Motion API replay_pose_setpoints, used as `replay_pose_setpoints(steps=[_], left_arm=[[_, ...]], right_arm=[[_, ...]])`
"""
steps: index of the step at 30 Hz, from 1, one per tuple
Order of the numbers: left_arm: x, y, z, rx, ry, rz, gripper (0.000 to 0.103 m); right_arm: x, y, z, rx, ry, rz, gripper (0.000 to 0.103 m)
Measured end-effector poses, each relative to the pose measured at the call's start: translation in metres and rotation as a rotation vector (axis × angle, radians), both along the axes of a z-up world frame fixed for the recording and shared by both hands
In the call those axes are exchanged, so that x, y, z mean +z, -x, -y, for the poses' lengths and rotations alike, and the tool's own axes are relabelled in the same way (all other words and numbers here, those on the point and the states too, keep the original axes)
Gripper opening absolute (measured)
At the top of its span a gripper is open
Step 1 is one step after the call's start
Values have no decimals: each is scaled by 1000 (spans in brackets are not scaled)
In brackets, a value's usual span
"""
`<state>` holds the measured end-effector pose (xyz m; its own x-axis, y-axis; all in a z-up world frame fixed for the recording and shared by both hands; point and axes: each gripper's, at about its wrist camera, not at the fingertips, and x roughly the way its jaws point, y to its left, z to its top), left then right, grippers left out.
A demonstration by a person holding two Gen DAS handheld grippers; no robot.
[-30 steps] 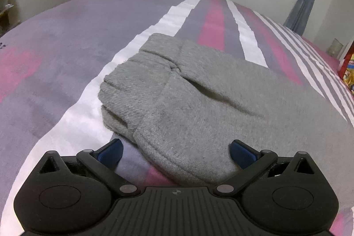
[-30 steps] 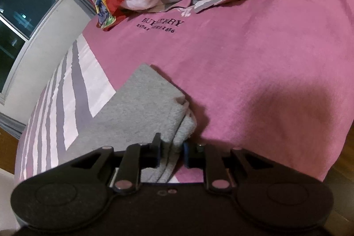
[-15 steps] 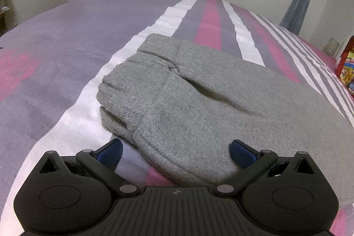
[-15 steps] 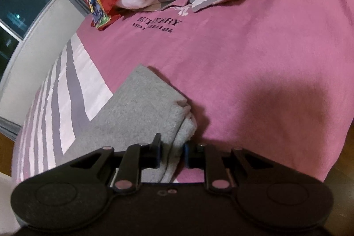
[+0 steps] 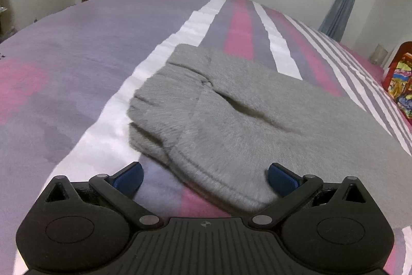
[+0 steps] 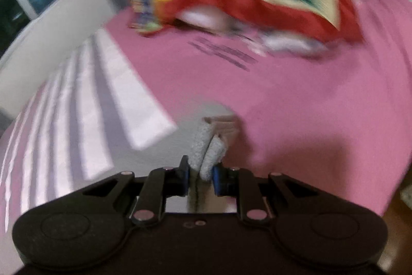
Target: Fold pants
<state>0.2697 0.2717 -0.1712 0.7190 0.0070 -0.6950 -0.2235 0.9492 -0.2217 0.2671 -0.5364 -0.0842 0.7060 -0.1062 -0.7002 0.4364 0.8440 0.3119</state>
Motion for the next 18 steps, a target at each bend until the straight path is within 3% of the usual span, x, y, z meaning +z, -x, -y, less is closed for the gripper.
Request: replay_pose_setpoints(steps=[5, 9, 13, 14, 18], left_arm=[[6, 20, -13, 21, 19, 23, 103], [11, 36, -26, 39, 22, 36, 103], [14, 52, -41, 63, 7, 37, 103], [14, 56, -46, 74, 12, 35, 103], [9, 67, -59, 103, 30, 30, 103]], right_arm=[[40, -50, -93, 245, 92, 91, 17], [45, -80, -188, 484, 143, 150, 17], [24, -75, -289, 814, 225, 204, 17], [13, -65, -315, 936, 274, 221, 17], [-35, -29, -380, 1204, 493, 177, 17]])
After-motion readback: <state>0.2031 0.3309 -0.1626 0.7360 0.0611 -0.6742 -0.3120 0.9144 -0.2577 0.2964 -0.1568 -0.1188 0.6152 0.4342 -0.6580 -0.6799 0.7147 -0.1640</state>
